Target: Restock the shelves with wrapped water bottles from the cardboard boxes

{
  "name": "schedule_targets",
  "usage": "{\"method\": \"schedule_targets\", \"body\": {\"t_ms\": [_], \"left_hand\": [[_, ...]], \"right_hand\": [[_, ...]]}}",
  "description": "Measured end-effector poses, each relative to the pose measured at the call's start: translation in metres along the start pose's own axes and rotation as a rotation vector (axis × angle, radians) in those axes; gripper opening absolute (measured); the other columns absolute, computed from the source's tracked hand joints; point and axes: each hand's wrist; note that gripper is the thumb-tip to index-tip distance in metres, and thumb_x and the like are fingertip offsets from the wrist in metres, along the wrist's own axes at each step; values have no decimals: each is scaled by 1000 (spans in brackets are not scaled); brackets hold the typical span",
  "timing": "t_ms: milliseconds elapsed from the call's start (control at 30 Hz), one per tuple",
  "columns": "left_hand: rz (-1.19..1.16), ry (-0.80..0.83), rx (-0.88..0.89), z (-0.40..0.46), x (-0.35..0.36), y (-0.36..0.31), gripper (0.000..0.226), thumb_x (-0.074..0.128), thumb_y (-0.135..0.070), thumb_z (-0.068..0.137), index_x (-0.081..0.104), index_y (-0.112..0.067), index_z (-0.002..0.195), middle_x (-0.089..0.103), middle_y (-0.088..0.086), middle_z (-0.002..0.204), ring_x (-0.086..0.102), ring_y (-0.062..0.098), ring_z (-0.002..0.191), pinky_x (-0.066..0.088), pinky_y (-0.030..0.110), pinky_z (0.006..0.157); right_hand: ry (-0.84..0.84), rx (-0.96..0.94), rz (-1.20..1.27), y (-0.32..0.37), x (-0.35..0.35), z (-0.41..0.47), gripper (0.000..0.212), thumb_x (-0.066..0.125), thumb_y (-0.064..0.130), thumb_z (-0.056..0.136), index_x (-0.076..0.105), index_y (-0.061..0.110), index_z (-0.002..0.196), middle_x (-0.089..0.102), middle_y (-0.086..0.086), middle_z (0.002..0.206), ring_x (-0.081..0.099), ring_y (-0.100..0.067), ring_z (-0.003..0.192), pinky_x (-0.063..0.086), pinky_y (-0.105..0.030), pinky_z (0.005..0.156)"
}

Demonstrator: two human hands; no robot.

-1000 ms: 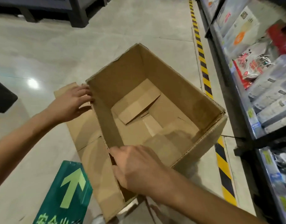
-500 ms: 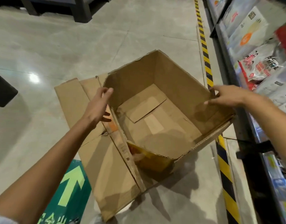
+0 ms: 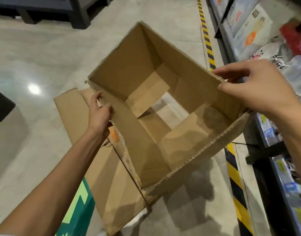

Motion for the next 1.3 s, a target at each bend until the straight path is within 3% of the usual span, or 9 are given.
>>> {"method": "schedule_targets", "body": {"t_ms": [100,200,300,533,600,700,867,1100,1300], "left_hand": [[-179,-26,-45,6,-8,-1,70,45,6,93,52,-43,141,70,5,107,66,19,72,60,37,64],[-200,-13,-114,18,-17,11,73,44,7,96,47,-46,145,71,5,113,68,22,87,61,46,83],[-98,13,-222,26,-34,35,61,46,-4,102,43,-42,149,68,3,121,68,21,99,57,47,97],[-25,-143,-240,20,-87,49,30,48,-37,105,64,-21,125,57,1,127,52,16,106,47,37,91],[-184,-52,-203,2,-95,22,35,48,-51,104,66,-22,103,63,2,103,57,15,88,47,33,77],[-345,131,-155,-26,-96,-21,57,56,-67,94,68,-17,117,69,3,100,66,21,92,52,37,84],[-193,136,-74,-53,-73,-48,39,66,-8,97,60,-13,135,75,11,122,74,28,110,64,39,80],[-154,68,-163,-51,-128,-49,41,61,3,95,61,-13,133,76,12,119,77,25,98,65,38,77],[-123,27,-249,-51,-180,-55,36,56,-2,97,64,-13,131,78,8,115,76,24,99,65,36,73]], "right_hand": [[-7,-72,-24,39,5,-21,32,74,27,83,77,44,110,73,31,90,67,7,82,51,-10,77],[-52,-211,-197,58,39,-40,34,66,40,81,76,36,113,74,7,91,68,-17,85,60,-42,80],[-2,-309,-442,73,91,-64,16,62,37,82,68,27,94,65,6,80,60,-22,85,48,-32,61],[71,-499,-316,102,162,-105,28,62,37,86,67,19,106,61,-2,98,51,-22,92,42,-36,73],[130,-539,-327,112,180,-117,34,59,41,91,65,17,113,59,-3,104,49,-23,95,41,-39,76],[210,-543,-382,120,204,-126,42,52,49,97,63,16,119,59,-4,109,48,-24,98,39,-40,78],[191,-628,-209,107,195,-113,39,47,48,99,71,20,113,65,-1,111,53,-24,101,44,-41,81],[-53,-267,57,18,161,-55,28,57,39,100,73,25,118,70,7,118,59,-17,114,48,-34,95],[505,182,385,-5,197,-36,40,53,62,99,63,39,130,66,16,126,61,-5,117,46,-24,89]]}}
Point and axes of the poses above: each hand's wrist, its own z-axis towards the middle knuckle, its own x-axis out of the palm, y = z × x
